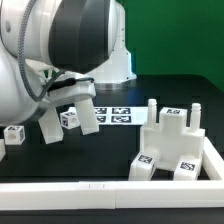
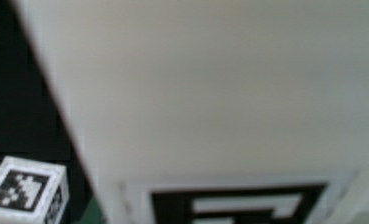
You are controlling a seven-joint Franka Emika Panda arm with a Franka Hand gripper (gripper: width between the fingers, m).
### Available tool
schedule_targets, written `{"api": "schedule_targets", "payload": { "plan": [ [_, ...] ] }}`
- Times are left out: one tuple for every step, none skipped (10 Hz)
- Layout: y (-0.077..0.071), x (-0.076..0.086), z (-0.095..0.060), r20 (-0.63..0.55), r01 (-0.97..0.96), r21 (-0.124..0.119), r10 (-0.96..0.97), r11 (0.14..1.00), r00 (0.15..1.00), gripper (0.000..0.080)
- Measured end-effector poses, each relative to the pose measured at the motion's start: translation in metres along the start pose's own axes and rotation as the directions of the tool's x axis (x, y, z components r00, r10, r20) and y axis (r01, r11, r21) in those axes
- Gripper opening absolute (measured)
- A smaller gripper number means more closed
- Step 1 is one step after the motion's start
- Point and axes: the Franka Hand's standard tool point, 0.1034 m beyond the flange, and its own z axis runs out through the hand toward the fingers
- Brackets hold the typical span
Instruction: Assemble chair
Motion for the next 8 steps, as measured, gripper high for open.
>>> {"api": "schedule_targets", "payload": {
  "plan": [
    [-0.001, 0.007, 0.001, 0.012, -0.025, -0.006, 0.025, 1.0, 1.0, 0.0282],
    [-0.002, 0.01, 0.005, 0.017, -0.028, -0.009, 0.028, 1.0, 0.999, 0.0282],
    [-0.004, 0.01, 0.004, 0.016, -0.027, -0.011, 0.027, 1.0, 0.999, 0.0282],
    [-0.006, 0.014, 0.005, 0.011, -0.037, -0.019, 0.038, 0.999, 0.999, 0.0282],
    [-0.01, 0.015, 0.005, 0.014, -0.064, -0.024, 0.064, 0.998, 0.998, 0.0282],
    [-0.011, 0.015, 0.005, 0.014, -0.077, -0.025, 0.077, 0.997, 0.997, 0.0282],
    [-0.012, 0.015, 0.005, 0.015, -0.087, -0.026, 0.087, 0.996, 0.996, 0.0282],
    [-0.012, 0.016, 0.006, 0.019, -0.095, -0.026, 0.096, 0.995, 0.995, 0.0282]
  ]
}}
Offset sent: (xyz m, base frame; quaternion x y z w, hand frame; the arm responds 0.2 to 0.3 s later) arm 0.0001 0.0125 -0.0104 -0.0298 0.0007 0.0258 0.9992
